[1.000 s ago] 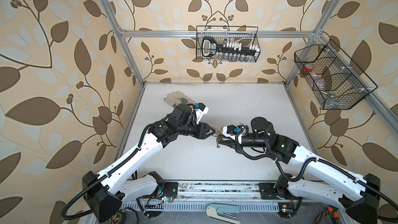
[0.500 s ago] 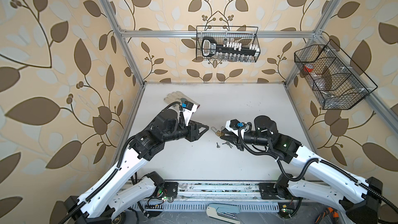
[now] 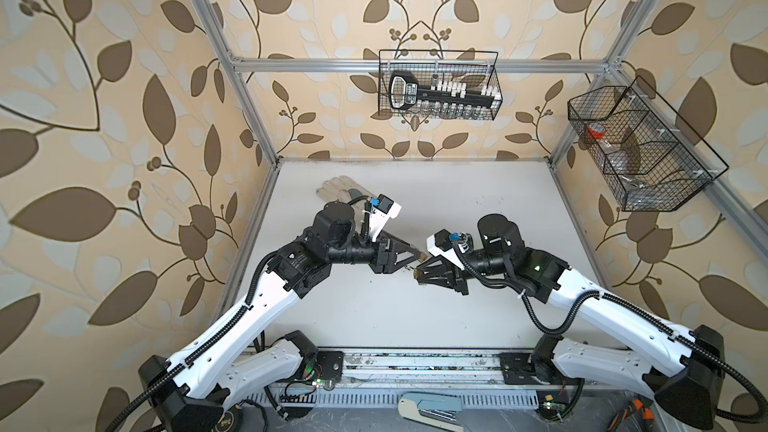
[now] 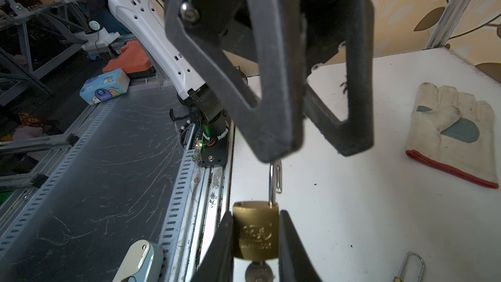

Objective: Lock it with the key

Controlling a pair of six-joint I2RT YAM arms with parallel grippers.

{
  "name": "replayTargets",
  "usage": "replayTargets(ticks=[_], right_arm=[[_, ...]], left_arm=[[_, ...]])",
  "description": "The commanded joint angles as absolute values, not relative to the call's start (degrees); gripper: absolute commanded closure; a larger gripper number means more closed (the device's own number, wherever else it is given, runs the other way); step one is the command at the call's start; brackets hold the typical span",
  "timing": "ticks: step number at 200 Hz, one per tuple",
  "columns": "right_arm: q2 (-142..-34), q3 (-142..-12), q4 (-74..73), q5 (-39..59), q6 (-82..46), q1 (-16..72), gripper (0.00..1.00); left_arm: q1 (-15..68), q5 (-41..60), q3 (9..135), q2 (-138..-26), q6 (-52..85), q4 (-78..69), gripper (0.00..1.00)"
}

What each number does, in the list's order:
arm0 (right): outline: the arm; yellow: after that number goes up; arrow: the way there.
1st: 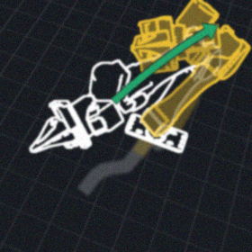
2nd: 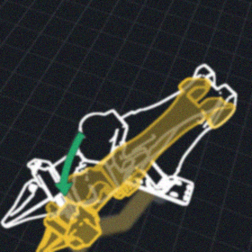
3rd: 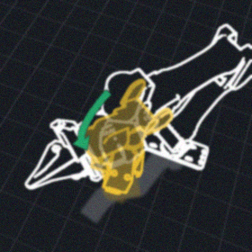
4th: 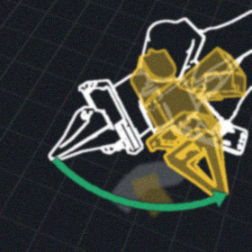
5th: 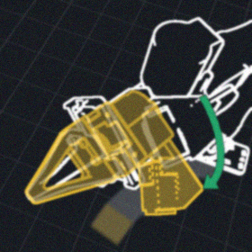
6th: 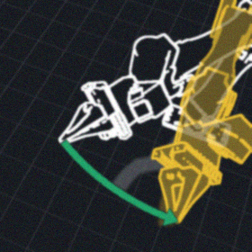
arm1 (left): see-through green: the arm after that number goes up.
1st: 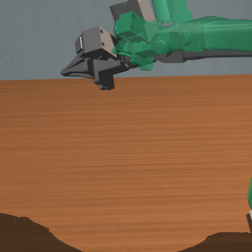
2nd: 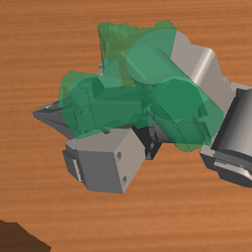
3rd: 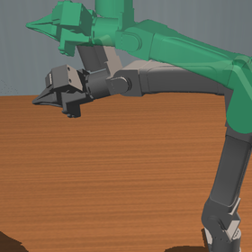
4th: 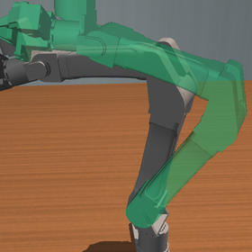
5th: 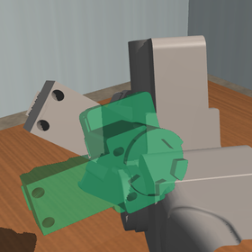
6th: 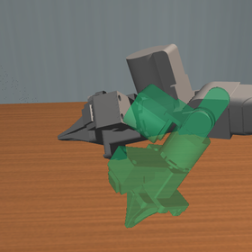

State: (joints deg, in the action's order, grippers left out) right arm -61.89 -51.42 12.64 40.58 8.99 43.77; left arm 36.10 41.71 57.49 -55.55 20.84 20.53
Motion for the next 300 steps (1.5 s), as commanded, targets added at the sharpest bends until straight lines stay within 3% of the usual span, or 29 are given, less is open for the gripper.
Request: replayTargets(ticks=[1, 105, 300], right_arm=[[-60.82, -53.66, 11.65, 43.88, 7.48, 42.90, 1.00], [-59.24, -53.90, 9.11, 46.15, 4.71, 41.49, 1.00], [-57.97, -53.66, 8.25, 43.72, 3.25, 39.90, 1.00]], left_arm=[[36.80, 48.29, 57.50, -54.84, 18.73, 17.59, 0.47], [36.88, 48.51, 57.52, -55.28, 18.49, 19.68, 0.52], [36.92, 47.10, 58.10, -55.48, 18.72, 20.21, 0.84]])
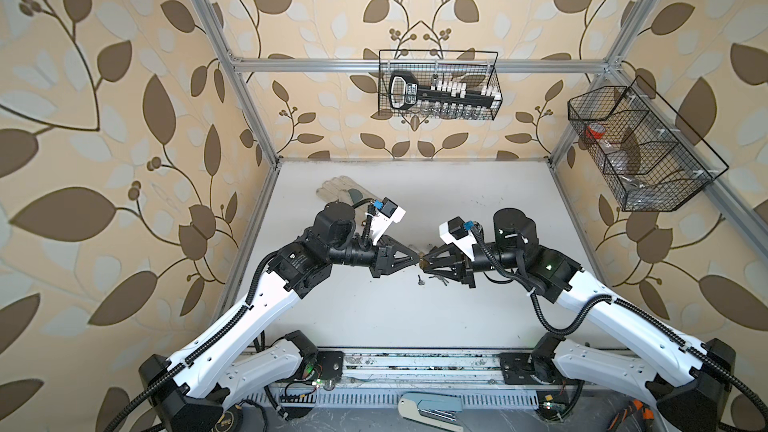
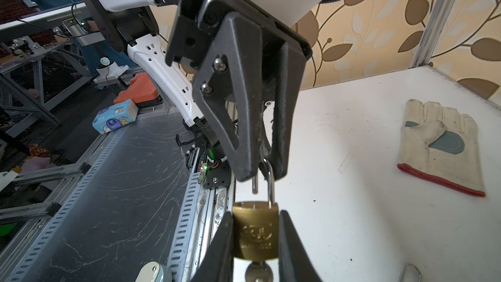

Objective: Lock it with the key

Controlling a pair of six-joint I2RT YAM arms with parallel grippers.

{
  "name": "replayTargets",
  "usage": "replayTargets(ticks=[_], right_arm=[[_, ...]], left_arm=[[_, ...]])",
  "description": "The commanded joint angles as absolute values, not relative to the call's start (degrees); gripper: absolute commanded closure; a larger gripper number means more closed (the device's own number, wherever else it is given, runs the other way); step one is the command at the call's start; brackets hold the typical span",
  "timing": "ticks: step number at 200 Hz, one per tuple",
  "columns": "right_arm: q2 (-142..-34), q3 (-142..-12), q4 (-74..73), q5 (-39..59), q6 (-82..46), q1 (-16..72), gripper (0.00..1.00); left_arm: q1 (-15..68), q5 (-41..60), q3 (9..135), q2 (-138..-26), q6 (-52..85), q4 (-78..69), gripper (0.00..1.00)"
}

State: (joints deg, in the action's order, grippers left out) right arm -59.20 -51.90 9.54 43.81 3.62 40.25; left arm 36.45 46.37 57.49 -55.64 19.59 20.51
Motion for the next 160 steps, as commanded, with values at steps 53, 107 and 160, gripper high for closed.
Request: replayTargets(ticks=[53, 107, 160], right_arm=[[-56.55, -53.24, 6.40, 43.67, 3.92, 39.90, 0.87], [-48.05, -46.41, -2.99, 32.10, 0.96, 39.90, 0.44], [-50.42, -45.77, -5.41, 34.46, -3.84, 39.90, 0.48]], left_arm=[[36.94, 45.43, 58.30, -55.46, 20.00, 20.17, 1.00], [36.92, 37.40, 54.87, -50.23, 24.43, 13.20, 1.00], [36.93, 39.37, 53.01, -49.19, 30.05, 4.86, 1.00]])
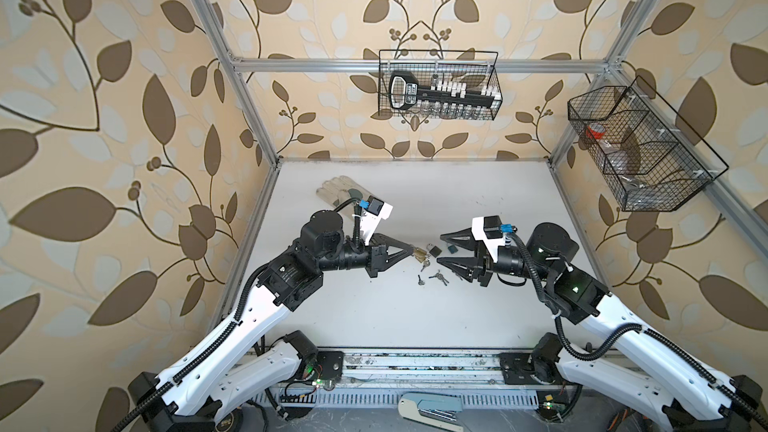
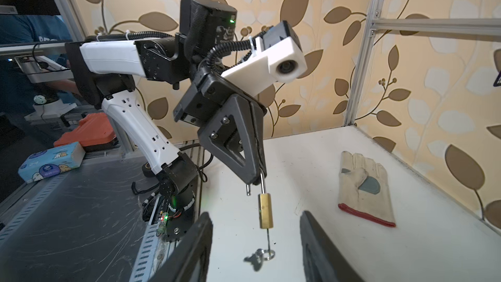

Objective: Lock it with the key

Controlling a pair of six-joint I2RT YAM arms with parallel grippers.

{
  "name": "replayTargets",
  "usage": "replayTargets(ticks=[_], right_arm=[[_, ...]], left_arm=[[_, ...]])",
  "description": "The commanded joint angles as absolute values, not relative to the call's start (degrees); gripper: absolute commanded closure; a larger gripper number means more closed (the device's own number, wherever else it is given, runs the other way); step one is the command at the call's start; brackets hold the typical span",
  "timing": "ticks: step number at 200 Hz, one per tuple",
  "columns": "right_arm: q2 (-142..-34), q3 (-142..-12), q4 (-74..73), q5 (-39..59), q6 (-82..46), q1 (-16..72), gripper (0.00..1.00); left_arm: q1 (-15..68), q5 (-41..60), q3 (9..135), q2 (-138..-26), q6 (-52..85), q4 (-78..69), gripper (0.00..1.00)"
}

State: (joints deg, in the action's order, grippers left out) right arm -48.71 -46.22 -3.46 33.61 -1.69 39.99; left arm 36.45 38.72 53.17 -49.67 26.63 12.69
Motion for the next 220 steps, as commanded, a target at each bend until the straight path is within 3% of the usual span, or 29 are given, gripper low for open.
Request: replayTargets(ticks=[1, 62, 96, 185, 220], right_arm=[[-50.43, -45.78, -5.43, 34.59, -3.77, 39.90, 0.48], [-54.05, -47.10, -10.03, 39.97, -4.92, 39.86, 0.45], [-55.13, -47.55, -9.71, 39.29, -5.19, 39.90, 0.50], [-55.57, -48.32, -11.33, 42.04, -7.03, 39.90, 0.75], [-55.59, -49.03, -10.26, 42.16, -8.66, 39.90, 0.96]], left_arm=[[36.92, 39.46, 52.96, -49.16, 30.14, 4.72, 1.00], [36.93, 42.93, 51.55, -48.75, 33.88, -1.87, 1.00], [36.94, 44.33, 51.64, -48.69, 34.28, -2.68, 1.00], [36.92, 44.47, 52.27, -48.62, 33.75, -1.79, 1.00], [36.91, 43.40, 53.57, -47.99, 31.29, 1.13, 1.00]])
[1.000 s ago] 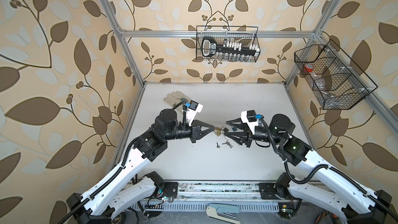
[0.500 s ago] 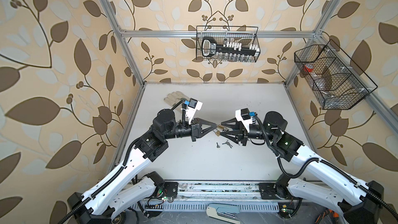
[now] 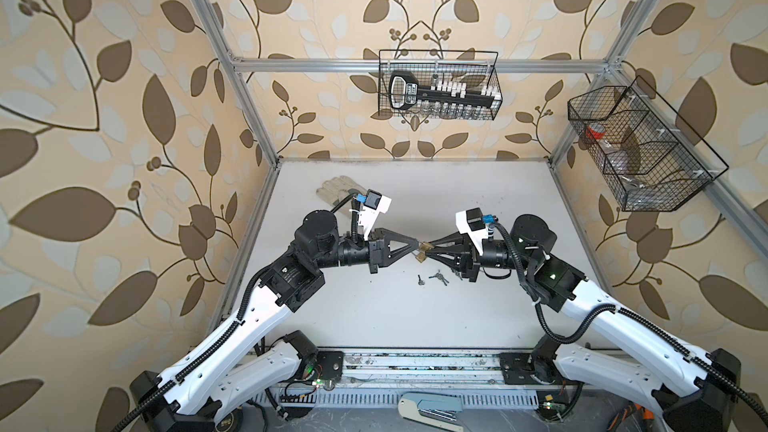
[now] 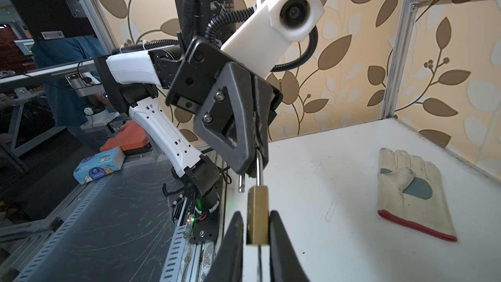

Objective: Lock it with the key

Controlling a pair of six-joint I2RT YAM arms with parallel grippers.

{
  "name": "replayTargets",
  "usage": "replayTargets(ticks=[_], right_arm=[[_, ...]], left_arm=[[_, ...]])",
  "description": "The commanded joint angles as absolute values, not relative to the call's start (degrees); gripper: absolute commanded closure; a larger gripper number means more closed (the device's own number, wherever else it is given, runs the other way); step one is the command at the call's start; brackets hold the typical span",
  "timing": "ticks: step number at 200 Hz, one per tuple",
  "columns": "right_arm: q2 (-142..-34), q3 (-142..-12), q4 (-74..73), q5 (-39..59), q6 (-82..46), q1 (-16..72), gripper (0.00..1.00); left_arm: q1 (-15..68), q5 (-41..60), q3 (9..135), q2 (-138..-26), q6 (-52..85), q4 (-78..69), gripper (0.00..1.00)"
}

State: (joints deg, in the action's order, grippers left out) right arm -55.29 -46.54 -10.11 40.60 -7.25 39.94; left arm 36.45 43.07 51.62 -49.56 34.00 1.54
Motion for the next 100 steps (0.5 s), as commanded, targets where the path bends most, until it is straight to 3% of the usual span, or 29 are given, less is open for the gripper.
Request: replayTargets(ticks=[1, 9, 57, 100], right_arm=[[-55.61, -49.08, -10.14, 42.22, -8.77, 39.90, 0.96], [-55.63, -49.51, -9.32, 42.19, -9.65, 39.90, 1.00], [-58.93, -55.20, -8.46, 55.56, -21.07, 36.15, 1.00], [-59.32, -56.58, -11.10, 60.24, -28.69, 35.02, 1.00]], left_arm=[[36.91, 43.37, 53.68, -47.95, 31.20, 1.27, 1.00], [36.96, 42.95, 54.70, -47.85, 29.65, 2.79, 1.00], [36.91, 43.67, 63.91, -50.09, 19.48, 11.44, 1.00], [36.97, 44.47, 67.20, -52.27, 16.62, 12.45, 1.00]])
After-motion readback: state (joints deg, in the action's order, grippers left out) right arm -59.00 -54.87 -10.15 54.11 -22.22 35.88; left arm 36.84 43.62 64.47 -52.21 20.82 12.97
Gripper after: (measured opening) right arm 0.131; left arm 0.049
